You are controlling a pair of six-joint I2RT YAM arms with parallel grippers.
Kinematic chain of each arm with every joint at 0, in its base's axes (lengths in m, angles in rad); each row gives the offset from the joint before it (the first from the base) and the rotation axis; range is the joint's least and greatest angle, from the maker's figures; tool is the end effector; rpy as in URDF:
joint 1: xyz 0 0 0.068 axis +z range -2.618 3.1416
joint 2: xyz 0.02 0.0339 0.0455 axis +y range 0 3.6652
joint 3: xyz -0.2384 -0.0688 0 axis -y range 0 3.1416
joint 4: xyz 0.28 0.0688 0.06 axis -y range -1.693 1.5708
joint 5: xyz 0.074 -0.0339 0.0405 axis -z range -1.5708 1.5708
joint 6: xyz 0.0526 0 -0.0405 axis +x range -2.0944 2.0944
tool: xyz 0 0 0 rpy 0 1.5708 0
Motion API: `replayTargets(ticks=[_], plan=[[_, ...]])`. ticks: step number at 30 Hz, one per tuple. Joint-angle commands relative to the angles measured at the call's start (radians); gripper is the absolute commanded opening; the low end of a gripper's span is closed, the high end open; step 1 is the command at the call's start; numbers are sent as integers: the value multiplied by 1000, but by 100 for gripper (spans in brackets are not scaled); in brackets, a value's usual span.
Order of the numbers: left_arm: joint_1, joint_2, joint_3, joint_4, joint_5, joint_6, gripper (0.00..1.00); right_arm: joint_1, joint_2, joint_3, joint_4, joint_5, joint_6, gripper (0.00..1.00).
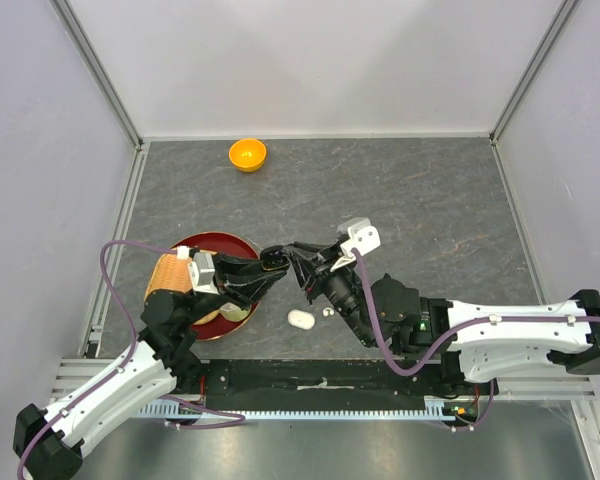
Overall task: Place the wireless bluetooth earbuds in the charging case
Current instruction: Place the earbud in the charging case.
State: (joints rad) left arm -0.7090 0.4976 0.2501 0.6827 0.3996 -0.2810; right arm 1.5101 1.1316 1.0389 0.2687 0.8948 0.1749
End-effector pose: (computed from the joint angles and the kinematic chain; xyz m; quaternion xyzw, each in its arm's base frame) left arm 0.1443 -0.1508 0.2685 0.2755 0.4795 -0.4864 0.6764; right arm 0.0597 0.3052 0.3818 -0.0981 0.6600 0.3308 0.6673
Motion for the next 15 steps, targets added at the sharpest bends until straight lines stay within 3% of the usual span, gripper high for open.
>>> replayTargets(ticks=[1, 15], plan=[[-3, 1, 40, 38, 30, 36, 2, 5, 26, 67, 0, -68, 5, 0], [-3, -8, 60, 41, 41, 31, 2, -22, 60, 56, -34, -62, 35, 0]])
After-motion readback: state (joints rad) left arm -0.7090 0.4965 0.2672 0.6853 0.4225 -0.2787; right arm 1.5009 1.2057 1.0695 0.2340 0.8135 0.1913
